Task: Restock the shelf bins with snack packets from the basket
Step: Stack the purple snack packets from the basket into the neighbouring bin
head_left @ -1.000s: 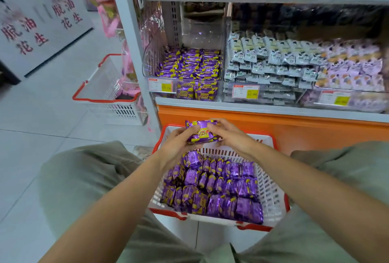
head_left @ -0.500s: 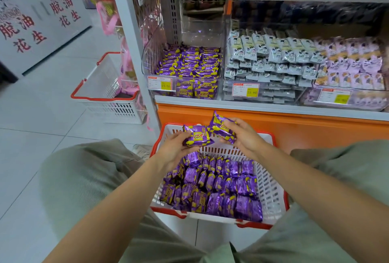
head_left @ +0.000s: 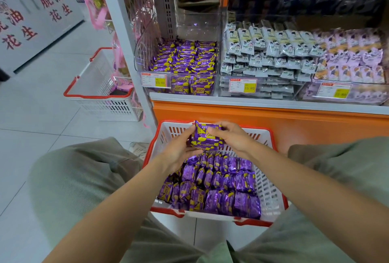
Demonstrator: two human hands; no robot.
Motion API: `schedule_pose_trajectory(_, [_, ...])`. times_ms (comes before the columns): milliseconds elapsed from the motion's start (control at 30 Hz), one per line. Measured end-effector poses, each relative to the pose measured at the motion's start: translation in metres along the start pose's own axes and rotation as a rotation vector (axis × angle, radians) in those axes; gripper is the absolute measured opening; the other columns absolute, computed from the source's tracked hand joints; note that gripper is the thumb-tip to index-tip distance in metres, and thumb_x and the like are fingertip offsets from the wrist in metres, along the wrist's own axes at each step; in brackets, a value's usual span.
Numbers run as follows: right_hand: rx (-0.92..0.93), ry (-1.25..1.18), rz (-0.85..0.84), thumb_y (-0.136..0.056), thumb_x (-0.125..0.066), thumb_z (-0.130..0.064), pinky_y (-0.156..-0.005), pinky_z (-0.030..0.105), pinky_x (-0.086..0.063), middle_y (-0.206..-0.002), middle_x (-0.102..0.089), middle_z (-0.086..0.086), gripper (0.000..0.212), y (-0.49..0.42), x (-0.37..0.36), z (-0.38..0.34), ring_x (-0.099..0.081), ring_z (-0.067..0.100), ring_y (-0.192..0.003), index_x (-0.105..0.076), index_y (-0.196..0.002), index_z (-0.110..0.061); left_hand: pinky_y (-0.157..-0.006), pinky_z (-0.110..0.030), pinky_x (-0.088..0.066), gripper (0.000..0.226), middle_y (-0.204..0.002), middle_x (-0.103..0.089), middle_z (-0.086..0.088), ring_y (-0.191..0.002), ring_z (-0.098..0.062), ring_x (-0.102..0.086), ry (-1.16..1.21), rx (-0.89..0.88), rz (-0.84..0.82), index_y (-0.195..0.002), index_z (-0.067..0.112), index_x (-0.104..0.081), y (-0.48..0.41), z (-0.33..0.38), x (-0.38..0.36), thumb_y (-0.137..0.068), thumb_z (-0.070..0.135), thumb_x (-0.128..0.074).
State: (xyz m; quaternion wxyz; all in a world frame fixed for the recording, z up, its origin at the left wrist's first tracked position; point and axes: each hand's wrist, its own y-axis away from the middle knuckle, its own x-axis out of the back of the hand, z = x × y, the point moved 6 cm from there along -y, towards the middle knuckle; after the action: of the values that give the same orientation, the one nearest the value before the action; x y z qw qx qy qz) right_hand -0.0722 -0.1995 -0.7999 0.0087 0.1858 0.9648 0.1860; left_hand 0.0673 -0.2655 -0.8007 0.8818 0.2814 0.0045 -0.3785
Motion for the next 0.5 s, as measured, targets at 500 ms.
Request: schedule_pose_trajectory(500, [-0.303, -0.031, -0.368, -0.072, -0.083, -0.041, -0.104, 0.038, -0.041, -0.155, -0.026, -0.010, 0.099, 0.002, -0.014, 0.033, -0.030, 0.018, -0.141, -0.026, -0.152, -0.028, -0.062, -0.026, -0.048, 0.083, -0.091, -0.070, -0.012, -0.065, -0.017, -0.057, -0.316, 0.064, 0.012, -0.124, 0.002, -0.051, -0.010, -0.007, 0.013, -0.061, 0.045, -0.084])
